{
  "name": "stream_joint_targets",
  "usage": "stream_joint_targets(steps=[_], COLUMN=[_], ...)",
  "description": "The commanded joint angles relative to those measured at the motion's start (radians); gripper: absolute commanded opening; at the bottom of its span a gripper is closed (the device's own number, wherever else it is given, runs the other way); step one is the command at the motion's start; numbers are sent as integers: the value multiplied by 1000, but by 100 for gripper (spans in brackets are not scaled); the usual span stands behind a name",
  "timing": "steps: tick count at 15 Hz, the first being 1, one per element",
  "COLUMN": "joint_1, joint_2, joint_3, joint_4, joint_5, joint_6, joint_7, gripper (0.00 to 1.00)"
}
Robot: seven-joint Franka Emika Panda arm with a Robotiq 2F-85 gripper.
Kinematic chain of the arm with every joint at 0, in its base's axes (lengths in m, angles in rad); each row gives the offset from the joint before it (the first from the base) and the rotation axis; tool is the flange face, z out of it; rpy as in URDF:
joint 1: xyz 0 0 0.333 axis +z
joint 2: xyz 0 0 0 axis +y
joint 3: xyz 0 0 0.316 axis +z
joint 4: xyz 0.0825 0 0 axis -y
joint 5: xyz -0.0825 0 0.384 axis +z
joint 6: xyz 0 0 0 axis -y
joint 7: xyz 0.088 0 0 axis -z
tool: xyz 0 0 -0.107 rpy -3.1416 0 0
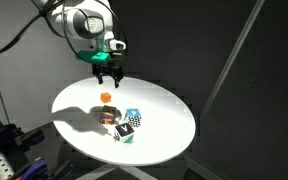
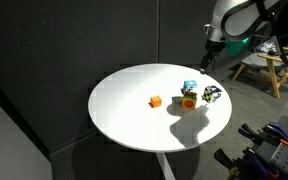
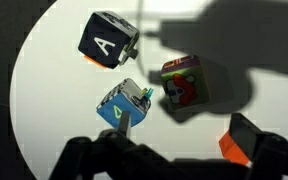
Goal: Pick up the block with a house image and move it to the left on the table
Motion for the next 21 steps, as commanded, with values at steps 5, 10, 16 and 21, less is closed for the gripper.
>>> stream_joint_targets(steps=[5, 10, 16, 21], joint_1=[1, -11, -5, -8], joint_2=[125, 176, 186, 193], joint_3=[22, 41, 38, 37], joint_4=[62, 114, 121, 138], joint_5=[35, 120, 122, 122], joint_6=[27, -31, -51, -66], joint_7=[-97, -193, -182, -183], gripper=[100, 100, 100, 100])
